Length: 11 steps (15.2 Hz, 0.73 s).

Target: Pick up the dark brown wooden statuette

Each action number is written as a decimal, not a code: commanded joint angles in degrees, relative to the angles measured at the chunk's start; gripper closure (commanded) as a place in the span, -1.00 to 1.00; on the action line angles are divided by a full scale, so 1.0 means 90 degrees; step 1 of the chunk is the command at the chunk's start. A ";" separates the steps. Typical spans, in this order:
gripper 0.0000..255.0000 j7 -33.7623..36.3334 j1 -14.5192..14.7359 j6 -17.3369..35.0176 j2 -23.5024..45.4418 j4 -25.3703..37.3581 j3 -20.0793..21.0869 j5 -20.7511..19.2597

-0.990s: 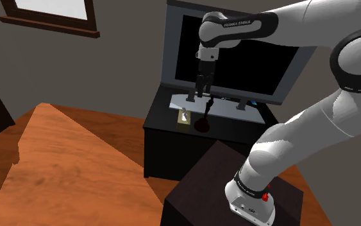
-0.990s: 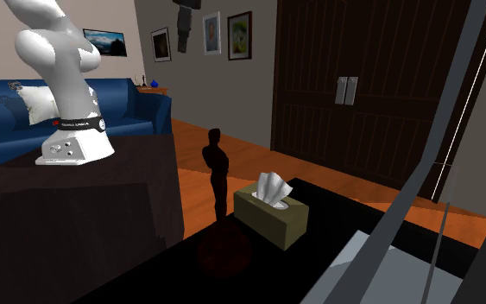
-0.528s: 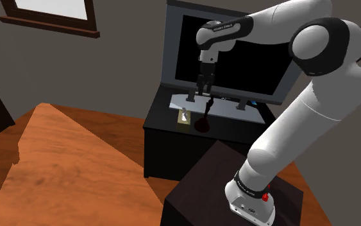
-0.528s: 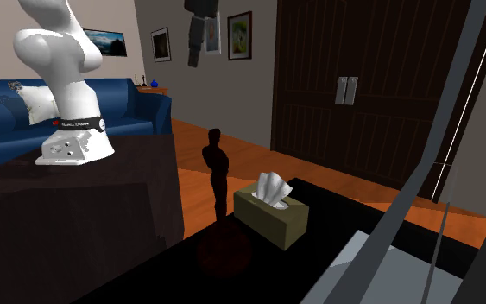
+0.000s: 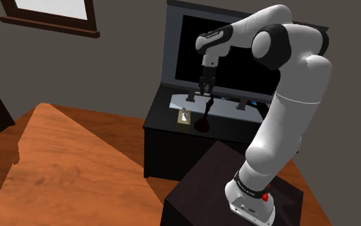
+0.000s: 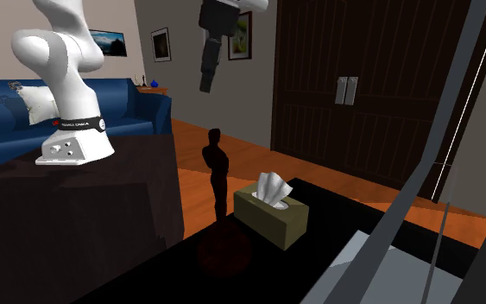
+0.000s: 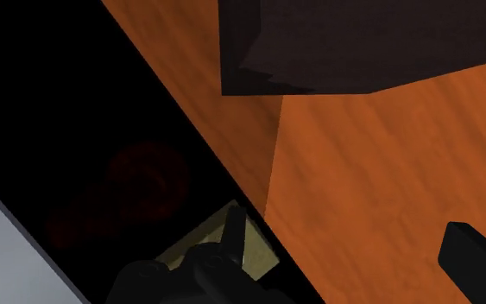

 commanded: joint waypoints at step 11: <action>-1.00 -0.0752 -0.1406 -0.0783 0.3132 0.3111 -0.0172 0.1019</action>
